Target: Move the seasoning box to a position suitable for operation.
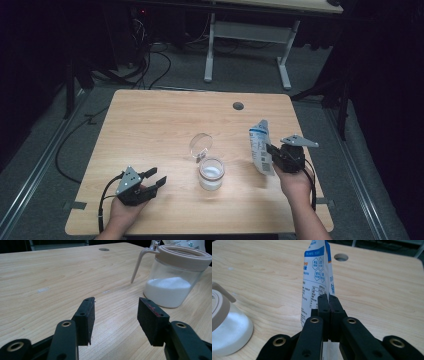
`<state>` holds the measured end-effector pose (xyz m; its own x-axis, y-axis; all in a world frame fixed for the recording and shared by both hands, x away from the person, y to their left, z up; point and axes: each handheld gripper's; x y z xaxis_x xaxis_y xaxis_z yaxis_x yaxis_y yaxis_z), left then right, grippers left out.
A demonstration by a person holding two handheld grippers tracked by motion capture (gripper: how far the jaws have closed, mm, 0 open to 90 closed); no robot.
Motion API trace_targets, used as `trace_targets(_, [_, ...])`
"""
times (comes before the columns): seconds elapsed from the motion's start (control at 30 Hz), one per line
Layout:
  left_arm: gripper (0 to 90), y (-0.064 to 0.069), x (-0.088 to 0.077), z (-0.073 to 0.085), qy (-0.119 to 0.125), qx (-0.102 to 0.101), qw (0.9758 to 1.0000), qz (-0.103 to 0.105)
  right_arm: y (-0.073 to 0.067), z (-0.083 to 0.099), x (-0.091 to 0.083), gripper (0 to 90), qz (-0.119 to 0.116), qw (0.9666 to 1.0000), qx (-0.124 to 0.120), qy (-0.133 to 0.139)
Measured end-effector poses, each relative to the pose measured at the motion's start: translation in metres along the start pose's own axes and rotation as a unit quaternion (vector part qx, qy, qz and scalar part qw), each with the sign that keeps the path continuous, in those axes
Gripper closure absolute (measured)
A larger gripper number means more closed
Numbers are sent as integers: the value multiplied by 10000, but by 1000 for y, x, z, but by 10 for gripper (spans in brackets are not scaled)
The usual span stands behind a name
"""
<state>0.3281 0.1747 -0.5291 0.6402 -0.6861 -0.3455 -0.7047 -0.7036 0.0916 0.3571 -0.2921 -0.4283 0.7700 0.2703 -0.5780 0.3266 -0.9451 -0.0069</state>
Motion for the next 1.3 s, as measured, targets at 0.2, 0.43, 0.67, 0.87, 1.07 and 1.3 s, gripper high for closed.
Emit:
trace_targets(0.2, [475, -1, 0, 1, 44, -45, 10000, -25, 0, 8, -3, 900, -22, 9994, 137, 317])
trace_targets(0.43, [463, -2, -1, 1, 29, -89, 9999, -144, -1, 19, -6, 900, -113, 9970, 242, 720])
trace_targets(0.67, [459, -1, 0, 1, 9, -80, 9997, -226, -4, 28, -5, 900, -84, 9942, 150, 1060])
trace_targets(0.87, [457, 0, 1, 1, -26, -51, 9995, -298, -6, 35, 1, 900, -93, 9910, 155, 1324])
trace_targets(1.07, [455, 1, 1, 2, -34, -4, 9996, -289, -4, 44, 3, 900, -178, 9866, 181, 1612])
trace_targets(1.3, [447, 2, 3, 2, -97, 51, 9994, -322, 15, 48, -13, 900, -292, 9762, 497, 2089])
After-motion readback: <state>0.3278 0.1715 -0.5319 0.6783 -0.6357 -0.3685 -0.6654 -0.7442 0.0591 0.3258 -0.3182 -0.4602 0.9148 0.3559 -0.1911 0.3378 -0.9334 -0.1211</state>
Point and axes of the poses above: each handheld gripper's, and its own axes: x roughly forward along the jaws, z roughly out of its underside, y roughly to its right
